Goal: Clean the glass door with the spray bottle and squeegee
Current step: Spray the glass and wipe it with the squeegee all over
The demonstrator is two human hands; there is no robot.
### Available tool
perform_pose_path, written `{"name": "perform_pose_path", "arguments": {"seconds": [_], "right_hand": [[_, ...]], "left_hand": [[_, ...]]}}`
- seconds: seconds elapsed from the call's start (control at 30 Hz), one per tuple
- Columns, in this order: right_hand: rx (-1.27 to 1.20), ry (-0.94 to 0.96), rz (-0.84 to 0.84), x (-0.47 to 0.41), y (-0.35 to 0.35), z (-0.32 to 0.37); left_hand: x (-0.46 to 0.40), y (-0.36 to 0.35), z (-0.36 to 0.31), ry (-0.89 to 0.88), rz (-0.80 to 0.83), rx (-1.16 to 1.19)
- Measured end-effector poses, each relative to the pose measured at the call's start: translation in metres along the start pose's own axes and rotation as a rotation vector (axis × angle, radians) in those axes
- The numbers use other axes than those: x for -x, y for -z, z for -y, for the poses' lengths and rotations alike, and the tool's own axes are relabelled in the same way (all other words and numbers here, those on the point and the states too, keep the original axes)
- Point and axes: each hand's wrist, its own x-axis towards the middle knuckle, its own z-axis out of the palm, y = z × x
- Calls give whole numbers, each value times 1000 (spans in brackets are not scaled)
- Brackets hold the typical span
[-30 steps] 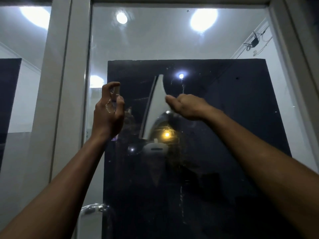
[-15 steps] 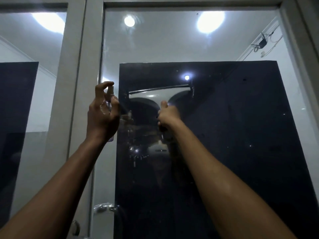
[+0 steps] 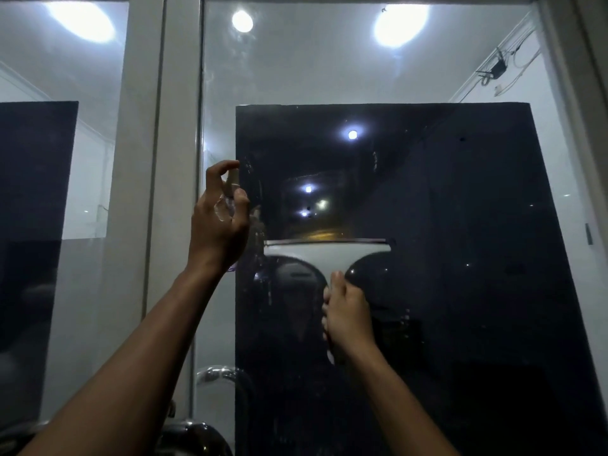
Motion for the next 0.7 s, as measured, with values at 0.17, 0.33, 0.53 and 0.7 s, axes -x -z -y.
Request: {"name": "perform_pose_path", "arguments": {"seconds": [0.17, 0.33, 0.53, 0.7], "right_hand": [[-55, 74, 53, -52, -26, 68], [-66, 40, 126, -111, -64, 141], [-40, -110, 110, -134, -69, 146], [-84, -147, 103, -103, -58, 92]], "left_hand": [[14, -1, 1, 48, 22, 45], [21, -3, 8, 61, 19, 57], [16, -3, 15, 25, 6, 38], [19, -5, 22, 16, -10, 37]]}}
